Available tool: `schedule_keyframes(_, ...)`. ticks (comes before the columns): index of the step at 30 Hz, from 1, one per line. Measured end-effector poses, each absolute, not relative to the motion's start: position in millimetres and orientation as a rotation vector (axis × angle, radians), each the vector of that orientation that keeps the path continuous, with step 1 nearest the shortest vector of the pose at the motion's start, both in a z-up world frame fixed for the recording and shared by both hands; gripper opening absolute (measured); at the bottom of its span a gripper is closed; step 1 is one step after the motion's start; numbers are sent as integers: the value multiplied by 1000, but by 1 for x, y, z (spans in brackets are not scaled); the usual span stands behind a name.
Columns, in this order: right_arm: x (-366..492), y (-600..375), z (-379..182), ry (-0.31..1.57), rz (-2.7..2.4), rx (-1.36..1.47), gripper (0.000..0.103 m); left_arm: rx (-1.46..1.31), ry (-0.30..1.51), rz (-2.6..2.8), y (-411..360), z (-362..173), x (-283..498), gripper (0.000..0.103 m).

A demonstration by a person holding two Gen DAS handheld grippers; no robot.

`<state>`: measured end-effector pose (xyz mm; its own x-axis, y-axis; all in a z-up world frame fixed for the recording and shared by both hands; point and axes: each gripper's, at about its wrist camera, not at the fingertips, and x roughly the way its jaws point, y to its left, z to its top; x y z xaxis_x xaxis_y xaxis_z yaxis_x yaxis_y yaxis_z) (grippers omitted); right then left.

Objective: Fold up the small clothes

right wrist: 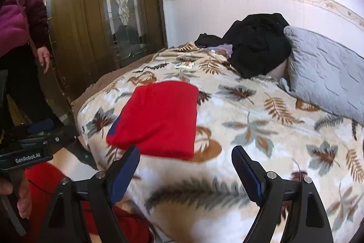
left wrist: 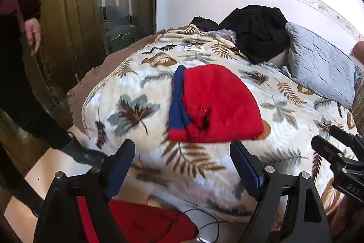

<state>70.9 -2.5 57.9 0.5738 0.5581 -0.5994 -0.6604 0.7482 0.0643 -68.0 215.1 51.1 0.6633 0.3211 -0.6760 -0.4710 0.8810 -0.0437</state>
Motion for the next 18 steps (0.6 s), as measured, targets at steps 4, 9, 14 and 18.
schedule_keyframes(4, 50, -11, 52, 651, 709, -162, 86, -231, 725, 454, 203, 47, -85, 86)
schedule_keyframes(9, 24, -20, 52, 621, 681, -166, 86, -211, 721, 463, 191, 47, -101, 86)
schedule_keyframes(14, 10, -25, 54, 604, 665, -174, 86, -170, 716, 477, 181, 47, -109, 86)
schedule_keyframes(18, 6, -25, 58, 588, 659, -176, 86, -161, 715, 471, 179, 46, -112, 86)
